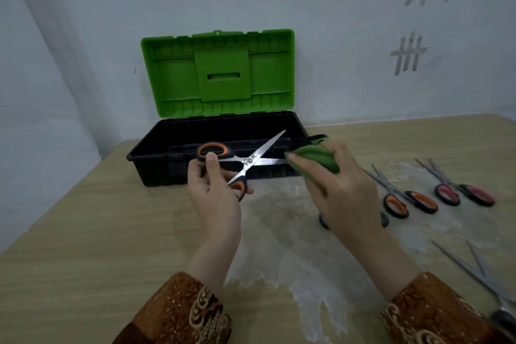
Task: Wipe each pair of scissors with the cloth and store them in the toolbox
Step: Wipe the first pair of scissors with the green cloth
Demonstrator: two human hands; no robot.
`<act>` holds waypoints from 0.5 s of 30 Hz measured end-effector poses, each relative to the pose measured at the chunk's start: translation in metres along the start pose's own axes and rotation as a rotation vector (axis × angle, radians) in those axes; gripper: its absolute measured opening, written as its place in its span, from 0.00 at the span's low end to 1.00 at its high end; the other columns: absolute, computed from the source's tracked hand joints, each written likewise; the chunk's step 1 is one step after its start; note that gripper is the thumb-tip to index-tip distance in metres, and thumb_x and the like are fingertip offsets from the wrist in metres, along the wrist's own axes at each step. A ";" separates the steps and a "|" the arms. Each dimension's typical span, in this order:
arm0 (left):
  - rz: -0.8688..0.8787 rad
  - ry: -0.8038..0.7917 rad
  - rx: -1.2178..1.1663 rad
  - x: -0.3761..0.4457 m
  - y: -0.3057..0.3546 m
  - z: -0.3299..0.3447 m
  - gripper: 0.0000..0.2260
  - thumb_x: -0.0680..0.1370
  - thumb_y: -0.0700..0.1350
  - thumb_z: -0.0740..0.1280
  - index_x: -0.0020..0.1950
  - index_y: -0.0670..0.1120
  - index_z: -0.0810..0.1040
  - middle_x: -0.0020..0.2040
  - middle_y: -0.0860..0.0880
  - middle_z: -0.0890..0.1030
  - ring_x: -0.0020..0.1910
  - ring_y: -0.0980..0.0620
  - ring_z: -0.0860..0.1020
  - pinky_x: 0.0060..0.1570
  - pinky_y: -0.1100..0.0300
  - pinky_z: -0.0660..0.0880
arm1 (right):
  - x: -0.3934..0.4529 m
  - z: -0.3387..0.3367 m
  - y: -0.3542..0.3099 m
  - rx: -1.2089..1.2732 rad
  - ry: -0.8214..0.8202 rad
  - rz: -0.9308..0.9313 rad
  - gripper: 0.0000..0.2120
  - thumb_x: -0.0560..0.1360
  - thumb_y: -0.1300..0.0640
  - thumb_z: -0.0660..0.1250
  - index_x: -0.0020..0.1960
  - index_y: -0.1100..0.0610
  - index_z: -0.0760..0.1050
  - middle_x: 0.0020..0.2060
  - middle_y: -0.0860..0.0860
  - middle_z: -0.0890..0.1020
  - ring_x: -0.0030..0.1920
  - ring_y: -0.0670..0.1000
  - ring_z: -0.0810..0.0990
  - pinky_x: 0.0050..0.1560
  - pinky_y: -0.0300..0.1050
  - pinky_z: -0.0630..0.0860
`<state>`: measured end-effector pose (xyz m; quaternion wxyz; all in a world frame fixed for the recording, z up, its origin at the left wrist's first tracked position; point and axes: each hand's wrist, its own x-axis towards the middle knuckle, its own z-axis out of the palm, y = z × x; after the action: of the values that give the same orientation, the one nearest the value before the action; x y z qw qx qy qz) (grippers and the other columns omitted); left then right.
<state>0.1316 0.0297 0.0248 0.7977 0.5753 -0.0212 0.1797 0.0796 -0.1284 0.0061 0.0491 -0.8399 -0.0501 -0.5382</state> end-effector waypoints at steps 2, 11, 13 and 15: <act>0.057 -0.029 0.006 -0.005 -0.001 0.003 0.10 0.83 0.48 0.57 0.45 0.47 0.73 0.29 0.47 0.73 0.22 0.49 0.74 0.21 0.62 0.71 | -0.001 0.004 -0.014 0.082 -0.042 -0.031 0.13 0.78 0.55 0.66 0.61 0.50 0.80 0.53 0.56 0.79 0.42 0.53 0.79 0.36 0.39 0.77; 0.159 -0.064 0.010 -0.006 0.003 0.003 0.09 0.83 0.46 0.58 0.46 0.45 0.72 0.27 0.47 0.72 0.24 0.45 0.73 0.22 0.63 0.72 | -0.006 0.008 0.006 0.082 -0.149 0.189 0.13 0.78 0.52 0.64 0.61 0.49 0.79 0.50 0.53 0.78 0.36 0.53 0.78 0.29 0.42 0.75; 0.152 -0.055 0.021 -0.006 0.002 0.002 0.09 0.83 0.47 0.57 0.46 0.46 0.73 0.28 0.46 0.73 0.25 0.43 0.73 0.22 0.65 0.71 | -0.005 0.006 0.010 0.078 -0.137 0.240 0.13 0.79 0.51 0.62 0.62 0.51 0.78 0.48 0.54 0.78 0.34 0.53 0.77 0.29 0.41 0.72; 0.141 -0.055 0.022 -0.006 0.001 0.002 0.09 0.84 0.47 0.57 0.46 0.47 0.73 0.29 0.45 0.73 0.26 0.42 0.74 0.22 0.65 0.71 | -0.002 0.003 0.006 0.125 -0.092 0.231 0.16 0.79 0.51 0.59 0.63 0.52 0.77 0.48 0.54 0.78 0.35 0.51 0.76 0.31 0.40 0.72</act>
<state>0.1263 0.0264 0.0252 0.7756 0.5859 -0.0816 0.2201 0.0819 -0.1338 0.0028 0.1605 -0.8591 0.0114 -0.4858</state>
